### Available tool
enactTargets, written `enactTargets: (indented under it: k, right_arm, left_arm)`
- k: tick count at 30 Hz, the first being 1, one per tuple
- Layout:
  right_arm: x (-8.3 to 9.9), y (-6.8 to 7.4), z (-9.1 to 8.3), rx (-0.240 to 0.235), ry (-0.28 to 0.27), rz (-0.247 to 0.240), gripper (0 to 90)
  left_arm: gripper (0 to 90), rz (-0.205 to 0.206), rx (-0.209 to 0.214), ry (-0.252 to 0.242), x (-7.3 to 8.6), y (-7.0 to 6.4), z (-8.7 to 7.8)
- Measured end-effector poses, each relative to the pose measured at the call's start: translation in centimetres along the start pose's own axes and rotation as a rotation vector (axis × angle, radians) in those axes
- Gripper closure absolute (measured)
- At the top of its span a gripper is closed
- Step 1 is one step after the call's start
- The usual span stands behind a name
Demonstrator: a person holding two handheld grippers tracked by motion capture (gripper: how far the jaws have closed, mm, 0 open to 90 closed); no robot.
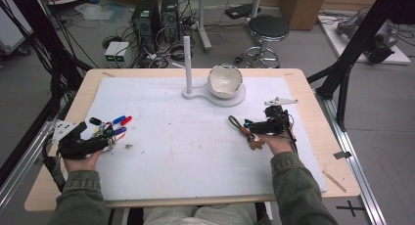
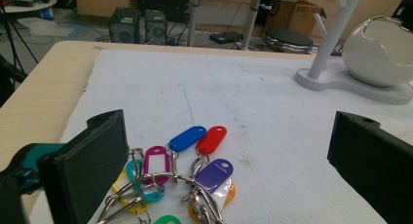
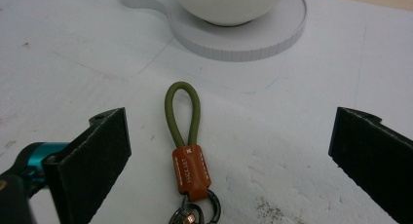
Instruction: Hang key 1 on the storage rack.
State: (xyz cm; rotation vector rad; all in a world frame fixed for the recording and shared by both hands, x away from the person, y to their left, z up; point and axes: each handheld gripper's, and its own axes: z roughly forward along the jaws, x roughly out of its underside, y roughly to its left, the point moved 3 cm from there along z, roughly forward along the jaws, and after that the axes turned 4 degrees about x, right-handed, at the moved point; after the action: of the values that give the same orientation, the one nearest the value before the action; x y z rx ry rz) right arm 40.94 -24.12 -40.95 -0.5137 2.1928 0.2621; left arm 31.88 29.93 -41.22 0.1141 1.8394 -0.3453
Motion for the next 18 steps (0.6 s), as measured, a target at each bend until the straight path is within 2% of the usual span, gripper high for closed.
enactTargets:
  k: [14,18]
  right_arm:
    - [0.6,0.0,2.4,-0.034,0.103,-0.009,0.7]
    - [0.9,0.0,2.9,-0.040,0.135,-0.020,4.3]
  left_arm:
    - [1.7,-0.002,0.010,-0.005,0.0,0.0,0.0]
    - [1.7,-0.001,0.008,-0.001,0.0,0.0,0.0]
